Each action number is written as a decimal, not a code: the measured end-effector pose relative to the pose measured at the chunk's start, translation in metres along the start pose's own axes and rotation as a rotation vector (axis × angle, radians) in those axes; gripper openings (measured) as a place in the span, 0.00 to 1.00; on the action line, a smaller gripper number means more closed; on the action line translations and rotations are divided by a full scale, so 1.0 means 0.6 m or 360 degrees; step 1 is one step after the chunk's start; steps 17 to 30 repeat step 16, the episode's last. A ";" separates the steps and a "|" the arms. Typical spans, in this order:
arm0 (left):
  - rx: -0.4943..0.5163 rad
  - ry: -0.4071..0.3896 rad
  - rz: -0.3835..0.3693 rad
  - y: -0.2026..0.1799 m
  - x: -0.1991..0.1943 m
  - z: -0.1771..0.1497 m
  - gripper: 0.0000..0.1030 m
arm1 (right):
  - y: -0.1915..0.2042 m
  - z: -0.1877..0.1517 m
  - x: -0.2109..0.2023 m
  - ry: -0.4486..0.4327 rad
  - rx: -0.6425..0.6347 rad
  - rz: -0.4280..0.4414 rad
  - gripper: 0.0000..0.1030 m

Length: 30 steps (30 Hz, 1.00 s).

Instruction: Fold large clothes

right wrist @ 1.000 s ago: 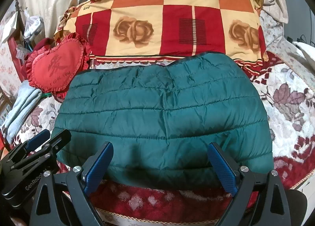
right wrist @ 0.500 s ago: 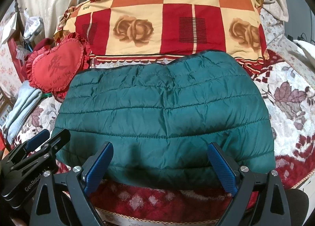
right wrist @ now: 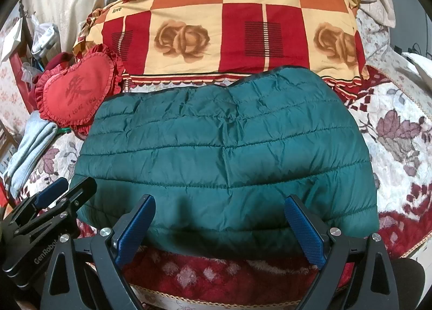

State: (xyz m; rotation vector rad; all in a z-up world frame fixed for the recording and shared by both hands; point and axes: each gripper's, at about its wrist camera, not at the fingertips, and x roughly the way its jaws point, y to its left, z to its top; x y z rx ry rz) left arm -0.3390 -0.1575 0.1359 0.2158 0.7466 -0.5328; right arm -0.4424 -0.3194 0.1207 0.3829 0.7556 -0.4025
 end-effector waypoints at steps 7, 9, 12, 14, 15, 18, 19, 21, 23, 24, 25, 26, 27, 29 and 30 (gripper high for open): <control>0.0008 -0.0005 0.0013 -0.001 0.002 -0.002 0.62 | 0.002 -0.004 0.005 0.0012 0.0008 0.0001 0.92; 0.0012 -0.0010 0.0015 -0.002 0.004 -0.002 0.62 | 0.003 -0.005 0.005 0.0015 0.0009 0.0001 0.92; 0.0012 -0.0041 0.0016 -0.001 0.004 -0.005 0.62 | 0.002 -0.005 0.008 0.0023 0.0013 0.0000 0.92; 0.0016 -0.0046 0.0015 0.001 0.006 -0.003 0.62 | 0.001 -0.004 0.008 0.0026 0.0012 0.0001 0.92; 0.0020 -0.0043 0.0011 0.003 0.007 -0.001 0.62 | 0.000 -0.003 0.008 0.0027 0.0009 0.0005 0.92; 0.0014 -0.0039 0.0001 0.009 0.010 0.003 0.62 | -0.003 0.001 0.008 0.0025 0.0011 0.0008 0.92; 0.0014 -0.0039 0.0001 0.009 0.010 0.003 0.62 | -0.003 0.001 0.008 0.0025 0.0011 0.0008 0.92; 0.0014 -0.0039 0.0001 0.009 0.010 0.003 0.62 | -0.003 0.001 0.008 0.0025 0.0011 0.0008 0.92; 0.0014 -0.0039 0.0001 0.009 0.010 0.003 0.62 | -0.003 0.001 0.008 0.0025 0.0011 0.0008 0.92; 0.0014 -0.0039 0.0001 0.009 0.010 0.003 0.62 | -0.003 0.001 0.008 0.0025 0.0011 0.0008 0.92; 0.0014 -0.0039 0.0001 0.009 0.010 0.003 0.62 | -0.003 0.001 0.008 0.0025 0.0011 0.0008 0.92; 0.0014 -0.0039 0.0001 0.009 0.010 0.003 0.62 | -0.003 0.001 0.008 0.0025 0.0011 0.0008 0.92; 0.0014 -0.0039 0.0001 0.009 0.010 0.003 0.62 | -0.003 0.001 0.008 0.0025 0.0011 0.0008 0.92; 0.0014 -0.0039 0.0001 0.009 0.010 0.003 0.62 | -0.003 0.001 0.008 0.0025 0.0011 0.0008 0.92; 0.0014 -0.0039 0.0001 0.009 0.010 0.003 0.62 | -0.003 0.001 0.008 0.0025 0.0011 0.0008 0.92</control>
